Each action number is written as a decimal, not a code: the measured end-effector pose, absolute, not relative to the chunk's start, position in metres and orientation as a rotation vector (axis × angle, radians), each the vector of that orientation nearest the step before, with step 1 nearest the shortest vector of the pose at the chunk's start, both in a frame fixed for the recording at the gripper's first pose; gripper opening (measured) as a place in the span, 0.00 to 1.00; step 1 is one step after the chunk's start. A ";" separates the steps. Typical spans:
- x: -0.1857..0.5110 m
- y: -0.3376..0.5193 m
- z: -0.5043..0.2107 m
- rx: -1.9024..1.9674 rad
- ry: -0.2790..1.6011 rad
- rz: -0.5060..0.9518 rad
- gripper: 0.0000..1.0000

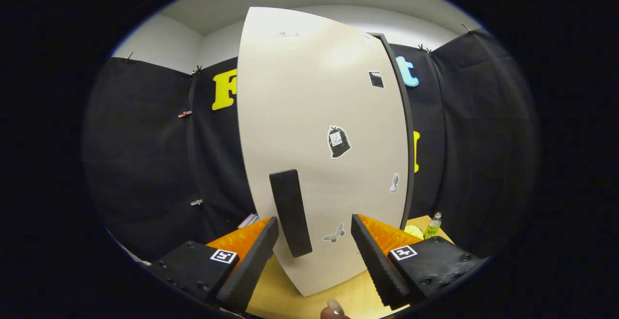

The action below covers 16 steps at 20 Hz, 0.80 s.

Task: Open the shoe cabinet door, grab the shoes and put them into the shoe cabinet, then close the shoe cabinet door.

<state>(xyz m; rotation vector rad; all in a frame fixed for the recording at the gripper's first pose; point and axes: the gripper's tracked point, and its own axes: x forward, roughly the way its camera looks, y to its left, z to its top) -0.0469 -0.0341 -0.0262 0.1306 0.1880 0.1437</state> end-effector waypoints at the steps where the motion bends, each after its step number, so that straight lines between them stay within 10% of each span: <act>1: -0.049 -0.033 -0.024 0.127 0.187 0.149 0.98; 16: -0.060 -0.029 -0.010 0.082 0.182 0.118 0.98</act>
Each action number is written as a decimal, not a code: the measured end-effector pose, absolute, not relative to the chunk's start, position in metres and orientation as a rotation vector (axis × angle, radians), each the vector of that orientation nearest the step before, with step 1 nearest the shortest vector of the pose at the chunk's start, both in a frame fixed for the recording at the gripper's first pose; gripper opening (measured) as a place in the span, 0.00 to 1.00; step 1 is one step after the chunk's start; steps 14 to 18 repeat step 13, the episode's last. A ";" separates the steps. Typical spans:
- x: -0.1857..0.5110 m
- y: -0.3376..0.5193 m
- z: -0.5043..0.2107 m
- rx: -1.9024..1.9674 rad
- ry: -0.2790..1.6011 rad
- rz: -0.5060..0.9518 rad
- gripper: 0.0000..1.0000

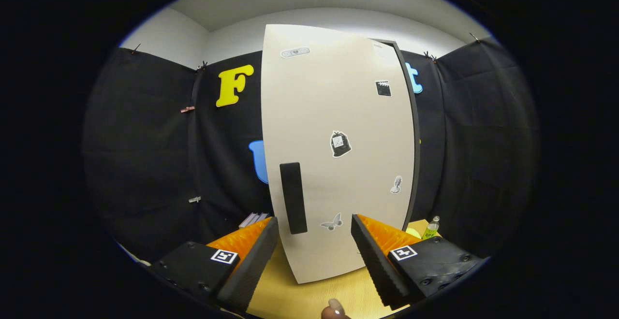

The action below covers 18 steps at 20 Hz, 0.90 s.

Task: Open the shoe cabinet door, grab the shoes and put them into the shoe cabinet, then close the shoe cabinet door.

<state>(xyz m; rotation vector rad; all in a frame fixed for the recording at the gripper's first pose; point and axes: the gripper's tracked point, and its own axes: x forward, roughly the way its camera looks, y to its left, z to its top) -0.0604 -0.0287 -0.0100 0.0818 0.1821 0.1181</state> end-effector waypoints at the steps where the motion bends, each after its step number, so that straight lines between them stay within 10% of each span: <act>1: -0.060 -0.029 -0.010 0.079 0.181 0.116 0.98; 18: -0.058 -0.024 -0.002 0.057 0.164 0.107 0.98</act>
